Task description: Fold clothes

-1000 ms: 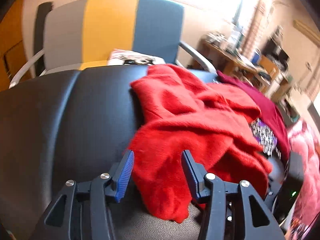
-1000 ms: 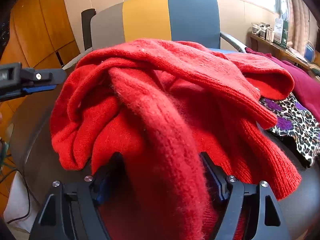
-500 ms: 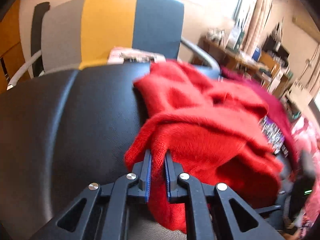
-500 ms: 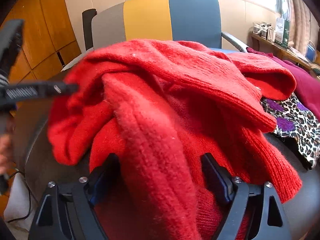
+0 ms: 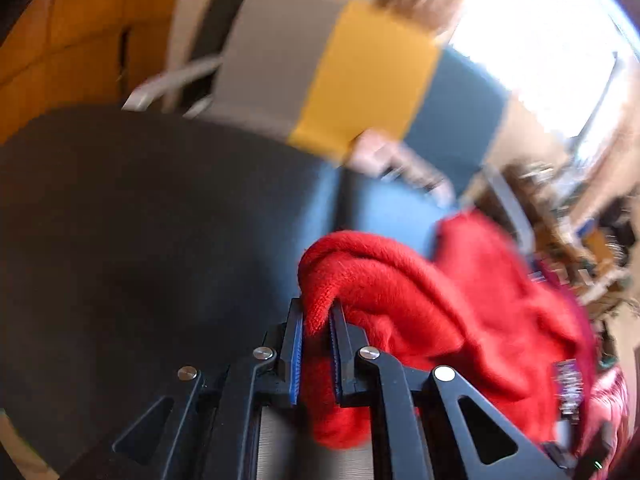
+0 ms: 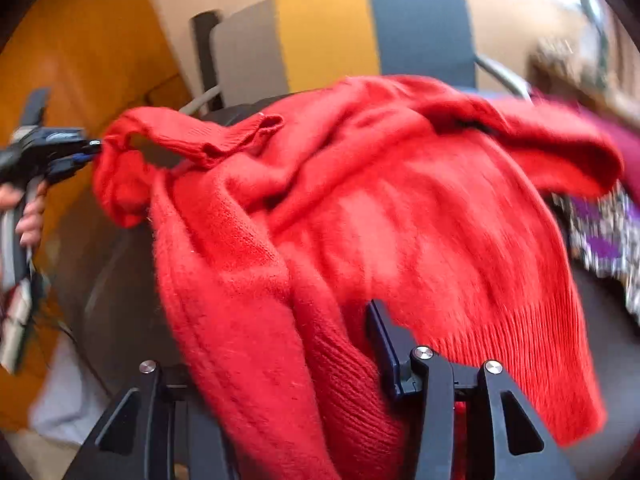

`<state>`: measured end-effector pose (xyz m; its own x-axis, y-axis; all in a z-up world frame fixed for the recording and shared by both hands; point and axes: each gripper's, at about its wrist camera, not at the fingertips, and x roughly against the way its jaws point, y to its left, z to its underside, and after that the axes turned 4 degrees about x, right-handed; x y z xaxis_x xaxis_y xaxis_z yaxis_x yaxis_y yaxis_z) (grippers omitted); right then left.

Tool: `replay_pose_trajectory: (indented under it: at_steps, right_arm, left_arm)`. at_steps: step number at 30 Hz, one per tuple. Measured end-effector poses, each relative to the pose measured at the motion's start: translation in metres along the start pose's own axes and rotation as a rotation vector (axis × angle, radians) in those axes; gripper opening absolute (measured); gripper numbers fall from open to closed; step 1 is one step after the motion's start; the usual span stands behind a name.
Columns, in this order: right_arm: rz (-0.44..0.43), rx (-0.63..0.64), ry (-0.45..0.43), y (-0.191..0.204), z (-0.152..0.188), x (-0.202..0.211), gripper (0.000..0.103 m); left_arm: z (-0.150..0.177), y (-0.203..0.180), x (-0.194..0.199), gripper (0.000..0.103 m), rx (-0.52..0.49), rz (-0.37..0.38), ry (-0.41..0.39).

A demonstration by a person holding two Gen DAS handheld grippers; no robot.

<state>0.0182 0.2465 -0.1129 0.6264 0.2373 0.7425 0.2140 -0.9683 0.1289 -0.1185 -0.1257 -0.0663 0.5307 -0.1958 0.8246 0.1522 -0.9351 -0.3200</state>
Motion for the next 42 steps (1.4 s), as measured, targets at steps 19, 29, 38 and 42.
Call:
replay_pose_trajectory:
  at_steps: [19, 29, 38, 42]
  right_arm:
    - [-0.206, -0.136, -0.264, -0.044, -0.08, 0.048, 0.077]
    - [0.088, 0.009, 0.028, -0.02, -0.112, -0.09, 0.038]
    - [0.072, -0.153, -0.051, -0.054, -0.091, -0.068, 0.023]
    - [0.01, -0.204, -0.06, -0.065, -0.087, -0.066, 0.025]
  left_arm:
    - [0.028, 0.041, -0.007, 0.027, 0.227, 0.143, 0.035]
    - [0.03, 0.031, -0.007, 0.028, 0.191, 0.144, 0.021]
    - [0.022, 0.019, -0.017, 0.047, 0.292, 0.32, 0.048]
    - [0.019, -0.003, -0.042, 0.047, 0.269, 0.226, 0.105]
